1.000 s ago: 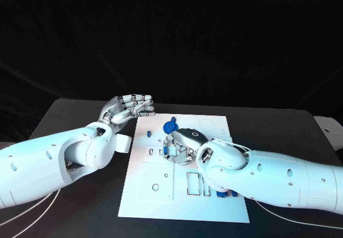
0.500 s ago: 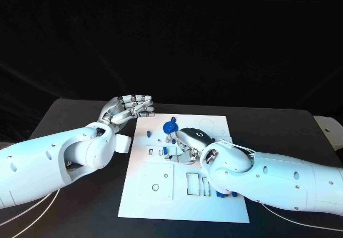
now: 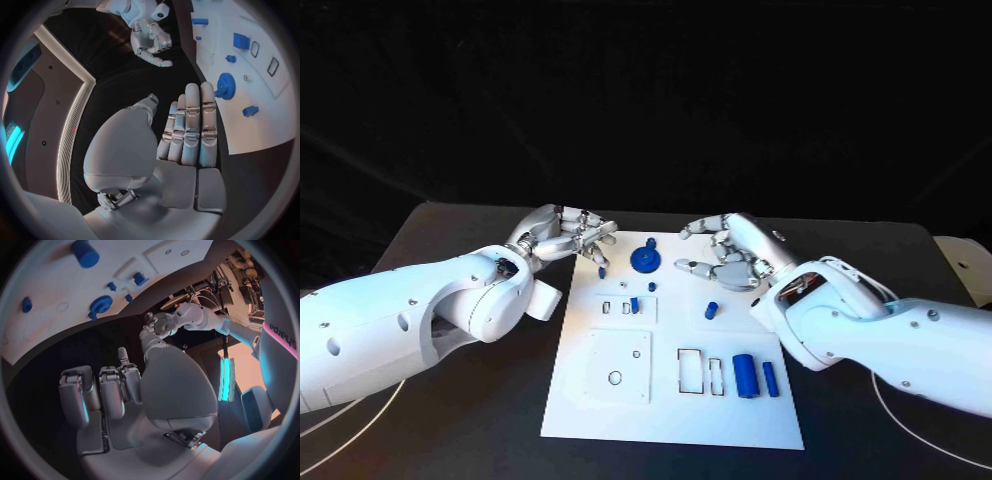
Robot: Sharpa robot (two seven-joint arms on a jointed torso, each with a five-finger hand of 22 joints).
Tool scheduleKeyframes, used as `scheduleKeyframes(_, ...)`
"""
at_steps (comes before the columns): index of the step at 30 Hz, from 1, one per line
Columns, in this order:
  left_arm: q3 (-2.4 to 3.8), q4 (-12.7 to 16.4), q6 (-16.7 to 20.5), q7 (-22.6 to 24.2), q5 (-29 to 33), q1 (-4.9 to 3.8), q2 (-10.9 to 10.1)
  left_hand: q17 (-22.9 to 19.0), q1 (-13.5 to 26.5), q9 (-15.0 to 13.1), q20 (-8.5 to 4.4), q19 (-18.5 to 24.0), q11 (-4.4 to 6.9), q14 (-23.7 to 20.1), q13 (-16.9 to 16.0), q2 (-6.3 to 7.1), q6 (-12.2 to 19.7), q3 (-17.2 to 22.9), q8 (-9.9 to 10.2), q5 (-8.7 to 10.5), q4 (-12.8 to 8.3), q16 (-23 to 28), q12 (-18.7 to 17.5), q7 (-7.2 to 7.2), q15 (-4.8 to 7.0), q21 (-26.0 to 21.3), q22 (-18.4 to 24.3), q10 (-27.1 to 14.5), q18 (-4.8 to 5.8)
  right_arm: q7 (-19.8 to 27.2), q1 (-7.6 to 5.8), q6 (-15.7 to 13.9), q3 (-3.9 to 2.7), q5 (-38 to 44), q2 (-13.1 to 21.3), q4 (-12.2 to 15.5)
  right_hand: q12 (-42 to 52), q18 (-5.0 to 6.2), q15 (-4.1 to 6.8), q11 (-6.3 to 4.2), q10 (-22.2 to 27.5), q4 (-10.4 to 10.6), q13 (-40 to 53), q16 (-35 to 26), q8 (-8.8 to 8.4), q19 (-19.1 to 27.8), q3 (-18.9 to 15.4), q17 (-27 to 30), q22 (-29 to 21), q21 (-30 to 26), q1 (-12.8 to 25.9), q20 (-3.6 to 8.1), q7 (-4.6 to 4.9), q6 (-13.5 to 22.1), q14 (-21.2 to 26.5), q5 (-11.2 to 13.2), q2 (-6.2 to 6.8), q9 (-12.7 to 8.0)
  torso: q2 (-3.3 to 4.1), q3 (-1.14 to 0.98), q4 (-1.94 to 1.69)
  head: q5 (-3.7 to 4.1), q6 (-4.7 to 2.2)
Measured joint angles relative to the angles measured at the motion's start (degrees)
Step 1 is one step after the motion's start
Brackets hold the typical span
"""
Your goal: Assemble the parts on the task board
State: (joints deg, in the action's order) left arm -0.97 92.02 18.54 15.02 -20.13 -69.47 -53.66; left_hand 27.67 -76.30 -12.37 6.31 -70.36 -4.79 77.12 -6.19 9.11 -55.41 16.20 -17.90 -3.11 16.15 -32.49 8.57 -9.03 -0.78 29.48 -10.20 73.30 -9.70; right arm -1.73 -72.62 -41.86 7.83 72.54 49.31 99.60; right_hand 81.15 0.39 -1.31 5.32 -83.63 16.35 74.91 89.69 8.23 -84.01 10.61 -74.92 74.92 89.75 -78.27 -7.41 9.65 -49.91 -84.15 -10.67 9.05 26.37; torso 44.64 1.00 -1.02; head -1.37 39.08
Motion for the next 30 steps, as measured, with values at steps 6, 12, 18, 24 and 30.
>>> scheduleKeyframes(6, 0.12, -0.73, -4.6, -9.61, -9.02, -1.75, 0.74, 34.36, 4.7, -6.59, -2.7, 0.67, 2.4, 4.64, -15.83, -1.85, 1.47, -1.82, -4.72, -0.05, 0.23, -34.8, 16.05, 2.44, 2.56, 17.04, -11.03, 0.15, -0.01, 4.19, -1.88, -0.19, -0.05, -11.05, 4.48, 0.5, 0.0, 0.0, 0.22, -0.17, 0.17, -0.01, 0.0, 0.0, 0.17, 0.13, 0.47, 0.0, 0.0, 0.0, 0.0, 0.13, 0.07, -0.15, 0.22, -1.21, 0.0, -0.07, -0.69, -0.36, 0.16, -0.37, 0.47)
scheduleKeyframes(12, 0.11, -0.79, -10.31, -20.78, -17.76, -3.83, 2.47, 47.18, 8.42, -13.92, -3.36, -2.32, 3.57, 6.94, -36.84, -3.02, 3.84, -4.57, -11.46, -0.06, 0.5, -49.53, 38.91, 3.45, 3.12, 37.48, -35.45, -2.57, 1.56, 5.34, -2.63, 0.15, -0.05, -17.0, 6.68, -0.15, 0.0, 0.0, 0.21, -0.2, 0.2, -0.01, 0.0, 0.0, 0.41, 0.01, 0.79, 0.01, -0.01, 0.0, 0.0, 0.43, -0.13, -0.34, 0.22, -2.0, 0.0, -0.11, -1.18, -0.69, 0.26, -0.65, 1.16)
scheduleKeyframes(18, 0.08, -1.64, -15.92, -31.55, -25.32, -6.46, 4.93, 47.28, 9.35, -18.33, -4.39, -7.91, 4.45, 6.93, -46.6, -4.01, 4.96, -5.54, -15.76, -0.06, 0.6, -53.6, 49.17, 4.17, 3.76, 44.31, -46.2, -1.13, 3.1, 5.49, -2.85, 0.94, -0.04, -19.88, 7.44, -0.83, 0.0, 0.0, 0.21, -0.2, 0.2, -0.1, -0.01, 0.0, 0.4, 0.01, 0.88, 0.01, -0.01, 0.0, 0.0, 0.43, -0.13, -0.34, 0.22, -2.64, 0.0, -0.18, -1.63, -0.99, 0.3, -0.93, 1.75)
scheduleKeyframes(24, -0.18, -4.01, -21.01, -38.19, -30.8, -8.24, 8.21, 47.28, 9.12, -19.72, -4.47, -8.07, 4.18, 6.93, -47.05, -4.84, 5.96, -5.54, -16.37, -0.06, 0.6, -54.43, 49.81, 4.14, 3.76, 42.98, -43.92, -2.07, 3.1, 5.14, -2.91, 1.74, -0.03, -20.73, 7.69, -1.29, 0.0, 0.0, 0.21, -0.2, 0.2, -0.06, 0.04, 0.0, 0.4, 0.01, 1.04, 0.01, -0.01, 0.0, 0.0, 0.43, -0.13, -0.34, 0.22, -3.21, 0.0, -0.18, -2.04, -1.24, 0.2, -1.01, 2.41)
scheduleKeyframes(30, -0.73, -6.29, -25.36, -41.75, -34.82, -9.29, 11.12, 47.28, 9.97, -20.75, -4.71, -9.06, 4.17, 6.93, -47.89, -5.69, 6.38, -6.47, -17.3, -0.06, 0.61, -54.93, 50.64, 4.14, 3.76, 42.98, -44.22, -2.07, 3.1, 4.36, -2.93, 2.45, -0.02, -20.81, 7.75, -1.68, 0.0, 0.0, 0.41, -0.19, 0.2, -0.16, 0.04, 0.0, 0.4, 0.01, 1.26, 0.01, -0.01, 0.0, 0.0, 0.43, -0.13, -0.34, 0.01, -3.66, 0.01, -0.25, -2.37, -1.38, 0.09, -1.08, 2.88)
